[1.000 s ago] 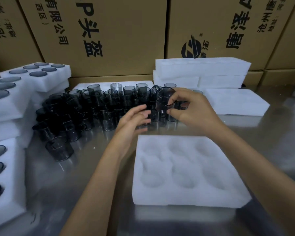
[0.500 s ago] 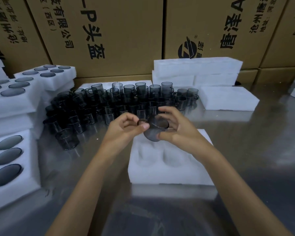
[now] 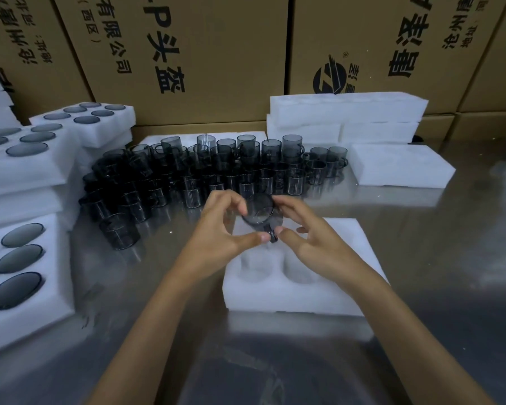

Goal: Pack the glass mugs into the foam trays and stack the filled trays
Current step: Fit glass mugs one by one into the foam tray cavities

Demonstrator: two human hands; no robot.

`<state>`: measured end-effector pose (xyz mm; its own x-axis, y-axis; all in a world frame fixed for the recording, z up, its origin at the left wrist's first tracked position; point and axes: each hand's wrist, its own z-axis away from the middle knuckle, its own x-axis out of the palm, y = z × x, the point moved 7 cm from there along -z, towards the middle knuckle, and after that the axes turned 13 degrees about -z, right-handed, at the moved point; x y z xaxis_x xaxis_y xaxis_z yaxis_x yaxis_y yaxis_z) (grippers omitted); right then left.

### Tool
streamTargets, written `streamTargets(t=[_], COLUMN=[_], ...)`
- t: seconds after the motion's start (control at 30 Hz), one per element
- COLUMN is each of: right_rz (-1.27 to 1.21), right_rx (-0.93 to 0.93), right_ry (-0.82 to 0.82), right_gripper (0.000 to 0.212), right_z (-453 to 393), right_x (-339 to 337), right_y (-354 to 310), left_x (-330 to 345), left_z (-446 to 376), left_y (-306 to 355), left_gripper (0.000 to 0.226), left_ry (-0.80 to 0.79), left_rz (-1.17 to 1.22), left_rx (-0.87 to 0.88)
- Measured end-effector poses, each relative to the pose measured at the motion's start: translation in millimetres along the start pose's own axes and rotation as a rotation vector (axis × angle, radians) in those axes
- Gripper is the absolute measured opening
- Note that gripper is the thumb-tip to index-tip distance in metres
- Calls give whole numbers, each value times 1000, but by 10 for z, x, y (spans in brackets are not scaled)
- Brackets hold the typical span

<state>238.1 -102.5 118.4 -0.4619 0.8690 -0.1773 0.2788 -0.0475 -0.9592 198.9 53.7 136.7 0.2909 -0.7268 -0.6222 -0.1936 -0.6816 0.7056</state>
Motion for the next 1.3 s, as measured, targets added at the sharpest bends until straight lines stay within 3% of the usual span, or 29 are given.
streamTargets(t=[0.1,0.23,0.43,0.63,0.87,1.0,1.3], right_rz=[100,106,192,337,502,641,836], right_rx=[-3,6,41,38,1,16,67], right_ry=[-74,-68,-63,-100,-102,-86,-113], right_gripper=[49,52,56,55,55,55,53], right_z=[5,-15,-29,-20,7,-9,-5], right_x=[48,32,20,72,106,108,123], right_y=[29,56,138,159,159,172,193], left_x=[75,59,51,109,277,378,417], left_z=[-6,-29,-36,-41,-28,-14,-25], left_y=[-48,-105,-125,-245,-377,-444,-544], left_gripper=[61,82,59,71,70,53,50], left_ry=[-63,8,54,-34,-99,-170,-171], left_rz=[104,66,46,-49,88,261,319], left_rx=[-19,-25,-11,-81,-136,-209,-221])
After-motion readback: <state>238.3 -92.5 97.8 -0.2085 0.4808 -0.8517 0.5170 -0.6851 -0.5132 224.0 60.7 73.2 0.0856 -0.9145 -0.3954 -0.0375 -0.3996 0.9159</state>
